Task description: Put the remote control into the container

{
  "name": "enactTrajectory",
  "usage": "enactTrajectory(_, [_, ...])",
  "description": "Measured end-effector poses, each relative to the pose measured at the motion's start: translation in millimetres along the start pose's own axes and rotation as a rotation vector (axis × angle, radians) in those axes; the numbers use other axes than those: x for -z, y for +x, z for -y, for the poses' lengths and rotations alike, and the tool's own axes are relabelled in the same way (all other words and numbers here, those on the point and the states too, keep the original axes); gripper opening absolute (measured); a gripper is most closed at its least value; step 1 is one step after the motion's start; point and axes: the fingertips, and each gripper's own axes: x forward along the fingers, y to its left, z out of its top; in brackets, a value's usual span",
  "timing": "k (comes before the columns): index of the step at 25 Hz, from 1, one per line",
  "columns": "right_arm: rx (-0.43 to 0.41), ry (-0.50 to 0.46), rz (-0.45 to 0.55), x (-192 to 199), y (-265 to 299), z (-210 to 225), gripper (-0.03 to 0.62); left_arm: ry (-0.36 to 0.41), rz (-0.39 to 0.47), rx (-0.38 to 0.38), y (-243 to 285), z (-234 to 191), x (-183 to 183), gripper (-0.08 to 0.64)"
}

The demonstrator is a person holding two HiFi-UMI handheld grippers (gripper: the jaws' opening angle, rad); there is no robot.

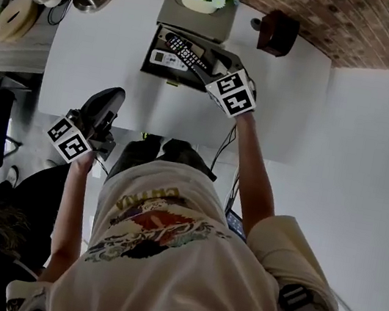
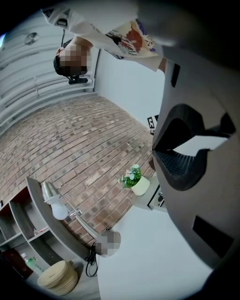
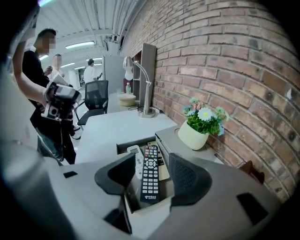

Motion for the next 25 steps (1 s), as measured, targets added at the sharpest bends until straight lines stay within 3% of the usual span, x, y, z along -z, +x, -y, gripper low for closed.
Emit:
enactTrajectory(2, [0.004,0.020,0.047,-3,-24,-9,0.166,0.009,-0.042,0.036,11,6,10,0.005])
enactTrajectory(8, [-0.065,0.168,0.141,11,-71,-54,0.077,0.093,-0.134,0.118,34,39,28,0.005])
enactTrajectory(13, [-0.102,0.190,0.180,29,-97,-86,0.041,0.140,-0.151,0.090,33,58,46,0.005])
enactTrajectory(20, [-0.123,0.274,0.317,47,-156,-107,0.031,0.164,-0.147,0.027,10,104,86,0.005])
enactTrajectory(25, [-0.124,0.234,0.371,59,-186,-128,0.031,0.197,-0.136,-0.005,-9,145,110,0.005])
